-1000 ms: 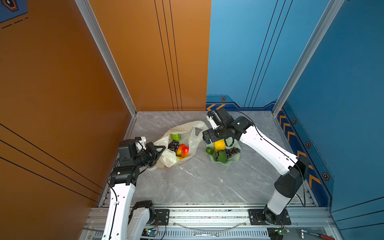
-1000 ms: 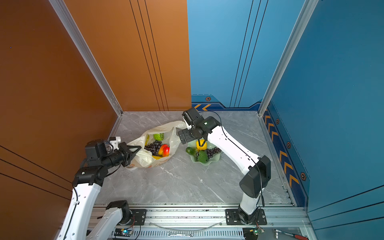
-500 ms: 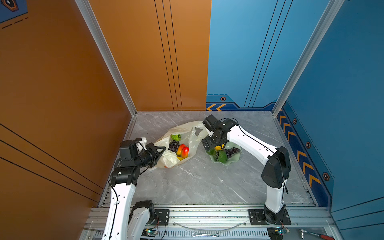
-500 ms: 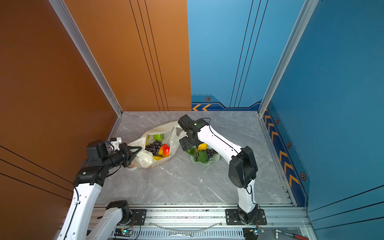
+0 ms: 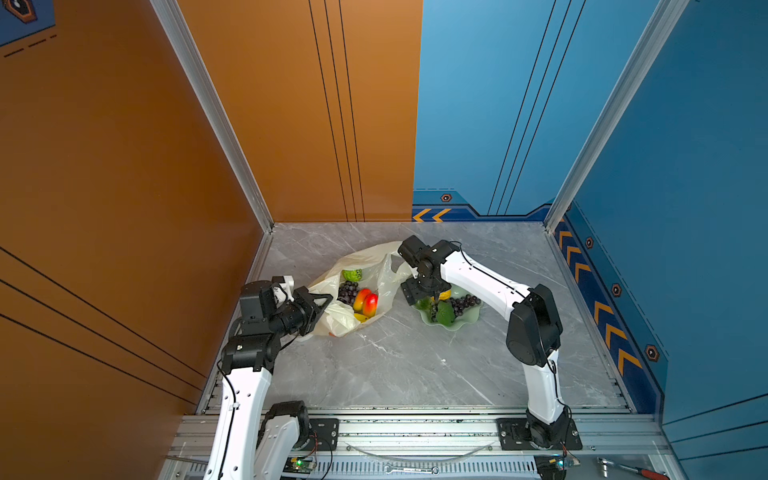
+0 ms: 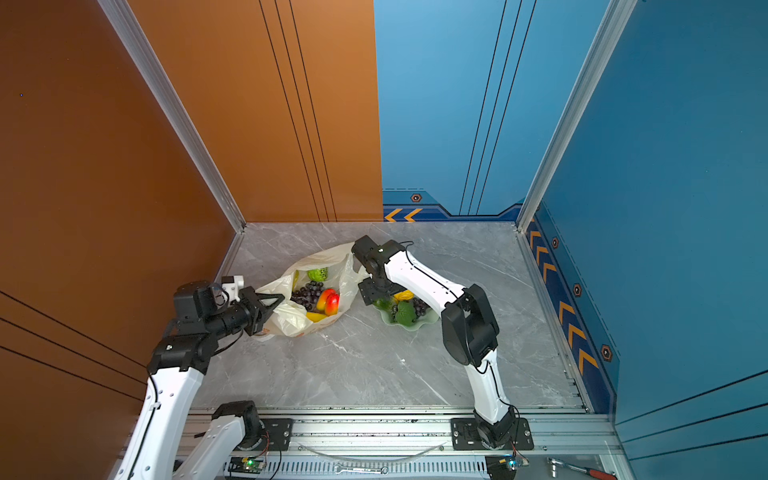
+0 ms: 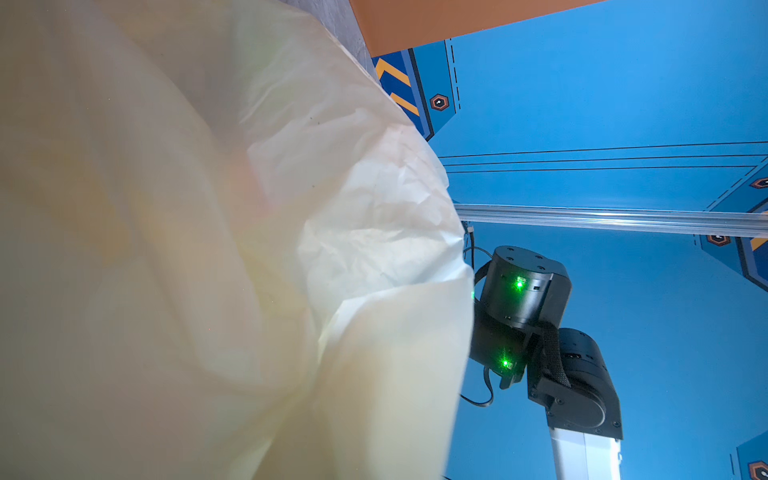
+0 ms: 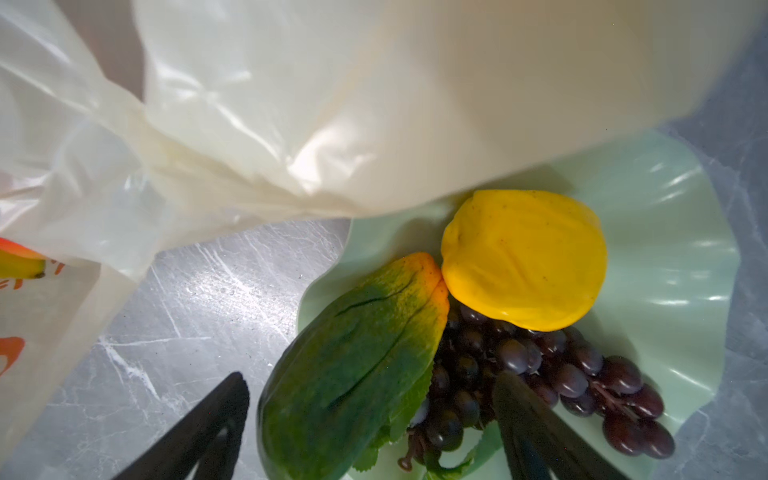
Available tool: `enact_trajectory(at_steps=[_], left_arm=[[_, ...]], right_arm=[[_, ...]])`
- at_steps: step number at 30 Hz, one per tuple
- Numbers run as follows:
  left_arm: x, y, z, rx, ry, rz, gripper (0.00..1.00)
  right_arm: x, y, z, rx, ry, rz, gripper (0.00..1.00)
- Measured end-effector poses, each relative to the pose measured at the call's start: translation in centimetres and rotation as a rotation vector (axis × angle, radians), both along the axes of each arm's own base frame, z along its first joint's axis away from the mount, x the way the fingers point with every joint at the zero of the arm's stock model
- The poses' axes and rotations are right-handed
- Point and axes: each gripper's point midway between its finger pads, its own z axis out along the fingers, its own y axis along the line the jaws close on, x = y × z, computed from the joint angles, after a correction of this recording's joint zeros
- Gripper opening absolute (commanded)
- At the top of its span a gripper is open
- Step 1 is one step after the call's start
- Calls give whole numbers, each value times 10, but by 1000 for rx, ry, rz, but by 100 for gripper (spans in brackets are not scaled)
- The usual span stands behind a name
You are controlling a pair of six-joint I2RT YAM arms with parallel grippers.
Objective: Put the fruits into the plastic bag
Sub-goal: 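Lower the right gripper onto the papaya and close on it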
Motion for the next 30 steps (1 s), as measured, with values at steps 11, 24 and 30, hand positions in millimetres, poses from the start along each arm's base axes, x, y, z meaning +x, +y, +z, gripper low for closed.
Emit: enact_trajectory(at_steps=[11, 24, 30], left_arm=[[0, 0, 0, 0, -2, 0, 0], [0, 0, 0, 0, -2, 0, 0], [0, 0, 0, 0, 0, 0, 0]], right_arm=[[-1, -1, -24, -41, 47, 0, 75], [1, 0, -18, -35, 39, -16, 43], [7, -7, -14, -32, 36, -37, 40]])
